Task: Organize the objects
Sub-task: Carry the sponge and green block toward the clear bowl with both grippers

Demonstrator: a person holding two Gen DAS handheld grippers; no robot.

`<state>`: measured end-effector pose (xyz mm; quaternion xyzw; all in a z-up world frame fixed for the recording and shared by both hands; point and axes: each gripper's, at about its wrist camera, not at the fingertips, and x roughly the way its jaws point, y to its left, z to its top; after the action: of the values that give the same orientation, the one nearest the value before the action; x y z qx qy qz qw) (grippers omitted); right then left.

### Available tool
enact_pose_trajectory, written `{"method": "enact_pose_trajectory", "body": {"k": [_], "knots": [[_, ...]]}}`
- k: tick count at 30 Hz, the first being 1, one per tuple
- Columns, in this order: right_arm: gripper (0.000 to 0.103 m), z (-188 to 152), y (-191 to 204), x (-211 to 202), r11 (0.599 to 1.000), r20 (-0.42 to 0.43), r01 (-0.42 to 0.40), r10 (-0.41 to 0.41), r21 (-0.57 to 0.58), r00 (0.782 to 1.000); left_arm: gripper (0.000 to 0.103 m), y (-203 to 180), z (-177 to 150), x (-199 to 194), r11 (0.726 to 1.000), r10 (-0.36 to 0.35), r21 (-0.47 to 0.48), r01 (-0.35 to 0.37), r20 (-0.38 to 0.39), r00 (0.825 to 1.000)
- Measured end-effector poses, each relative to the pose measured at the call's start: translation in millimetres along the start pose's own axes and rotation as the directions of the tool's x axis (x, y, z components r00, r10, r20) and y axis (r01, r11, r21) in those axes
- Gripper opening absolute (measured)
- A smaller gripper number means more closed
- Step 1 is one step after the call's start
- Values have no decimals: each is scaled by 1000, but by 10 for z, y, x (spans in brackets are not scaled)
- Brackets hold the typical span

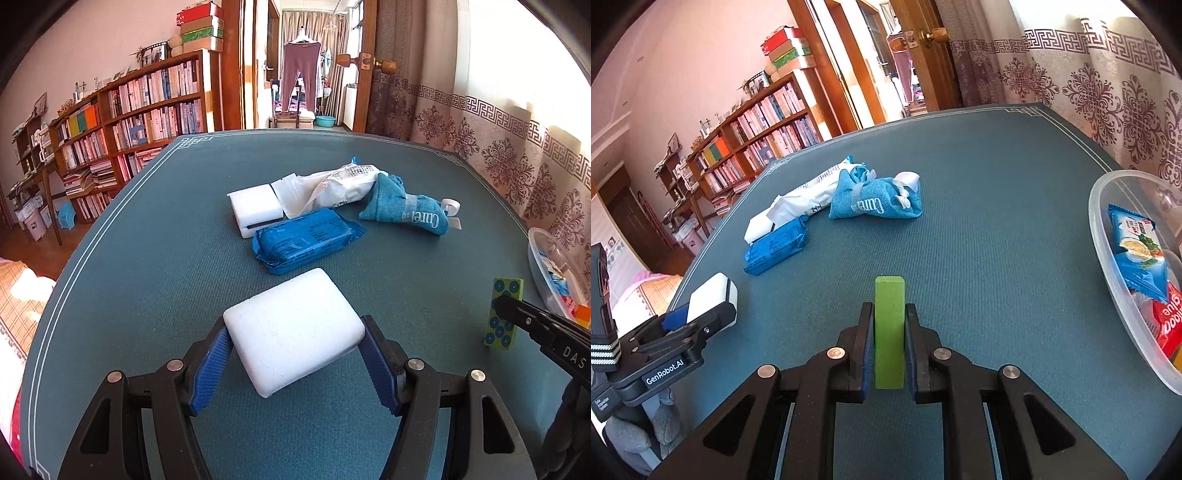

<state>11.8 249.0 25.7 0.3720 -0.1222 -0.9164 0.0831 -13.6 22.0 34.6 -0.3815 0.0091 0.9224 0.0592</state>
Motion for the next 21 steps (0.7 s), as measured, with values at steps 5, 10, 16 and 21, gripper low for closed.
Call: {"method": "enact_pose_trajectory", "body": {"k": [5,10,16,21], "knots": [[15,25,-152,-123,999,24,18,-19,32,1000,71,-160,22,15,1000,-18,26,18,-5,1000],[15,53,-317,-271,997,54,41,-44,62,998,71,-310,53,15,998,-39,49,40,-8,999],[16,42,-476,-373,996,63,45,-50,80,997,71,-464,70,15,995,-58,76,58,-8,998],[16,-25,-479,-332,997,50,39,-43,70,998,71,-549,59,23,993,-70,90,71,-14,997]]}}
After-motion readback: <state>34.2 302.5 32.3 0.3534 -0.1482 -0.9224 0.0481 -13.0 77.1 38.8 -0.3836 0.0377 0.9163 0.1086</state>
